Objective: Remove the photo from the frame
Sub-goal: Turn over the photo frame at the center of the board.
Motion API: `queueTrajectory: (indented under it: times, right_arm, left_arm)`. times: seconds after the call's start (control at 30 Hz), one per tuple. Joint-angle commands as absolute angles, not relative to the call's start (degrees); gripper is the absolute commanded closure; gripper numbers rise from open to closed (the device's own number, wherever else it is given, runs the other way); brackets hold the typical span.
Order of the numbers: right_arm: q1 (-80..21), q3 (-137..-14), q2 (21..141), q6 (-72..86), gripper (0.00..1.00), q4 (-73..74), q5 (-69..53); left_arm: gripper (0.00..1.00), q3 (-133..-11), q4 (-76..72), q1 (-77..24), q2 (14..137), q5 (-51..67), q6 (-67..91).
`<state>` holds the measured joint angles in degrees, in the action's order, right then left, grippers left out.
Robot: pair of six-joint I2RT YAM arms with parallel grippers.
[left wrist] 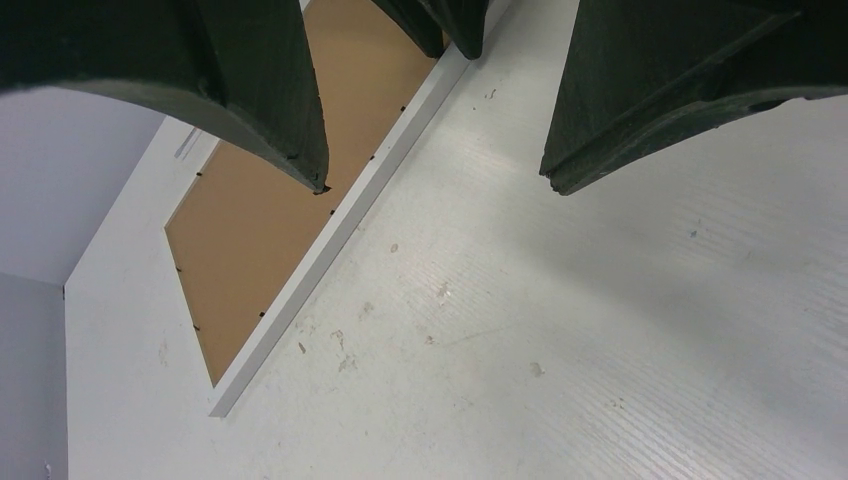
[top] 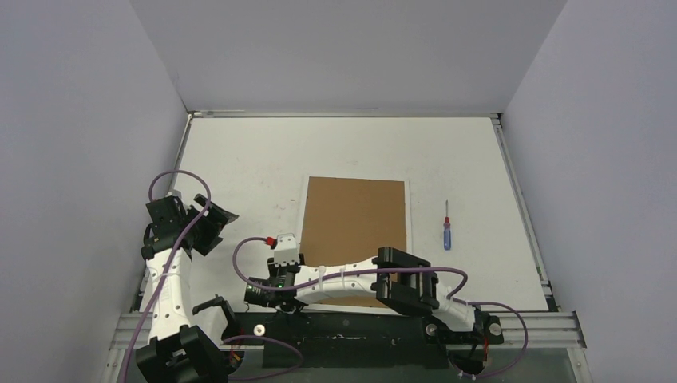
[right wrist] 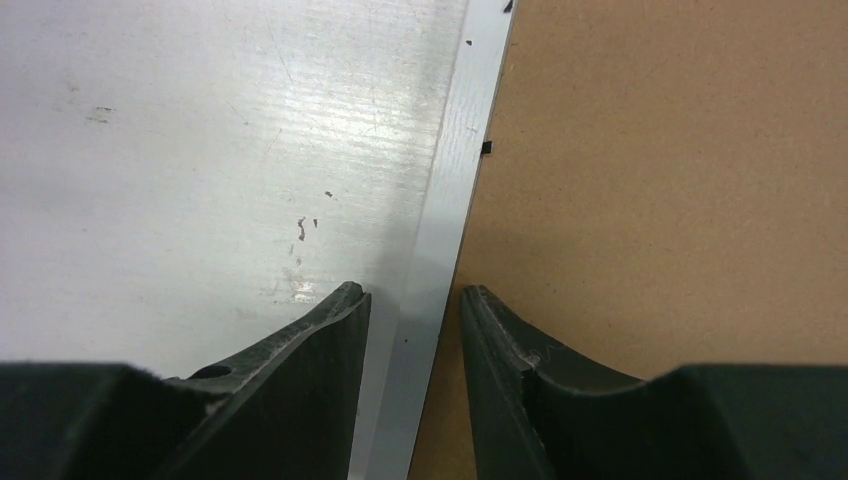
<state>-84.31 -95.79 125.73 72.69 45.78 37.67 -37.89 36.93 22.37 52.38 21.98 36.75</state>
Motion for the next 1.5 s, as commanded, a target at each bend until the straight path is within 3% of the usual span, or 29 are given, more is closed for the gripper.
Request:
queueTrajectory:
  times: [0.0, 0.3, 0.53, 0.7, 0.9, 1.13, 1.47]
  right_arm:
    - [-83.8, -99.4, 129.7, 73.6, 0.62, 49.2, 38.7]
    - [-83.9, -102.5, 133.1, 74.9, 0.71, 54.1, 40.3]
    - [-83.4, -100.6, 129.8, 74.0, 1.00, 51.6, 40.4]
    - [-83.0, -95.8, 122.6, 70.8, 1.00, 44.2, 39.1]
    - [-83.5, -88.6, 114.0, 69.3, 1.00, 36.8, 38.8]
    - [-83.9, -81.7, 107.6, 70.6, 1.00, 32.8, 39.3]
    - [-85.8, -81.2, 105.2, 70.4, 1.00, 31.7, 40.7]
  left_arm:
    - [0.24, -40.0, 36.7, 23.0, 51.9, 21.4, 36.6]
    - [0.24, -40.1, 37.1, 23.1, 51.7, 20.6, 36.7]
    - [0.23, -40.1, 37.1, 23.3, 51.5, 20.7, 36.7]
    - [0.19, -39.6, 35.7, 23.6, 51.4, 23.7, 36.3]
    - [0.13, -36.1, 28.4, 23.8, 52.6, 35.0, 37.1]
    - [0.09, -23.2, -2.9, 23.4, 58.3, 52.8, 51.5]
    - [0.08, -22.6, -15.6, 5.5, 67.4, 45.9, 53.3]
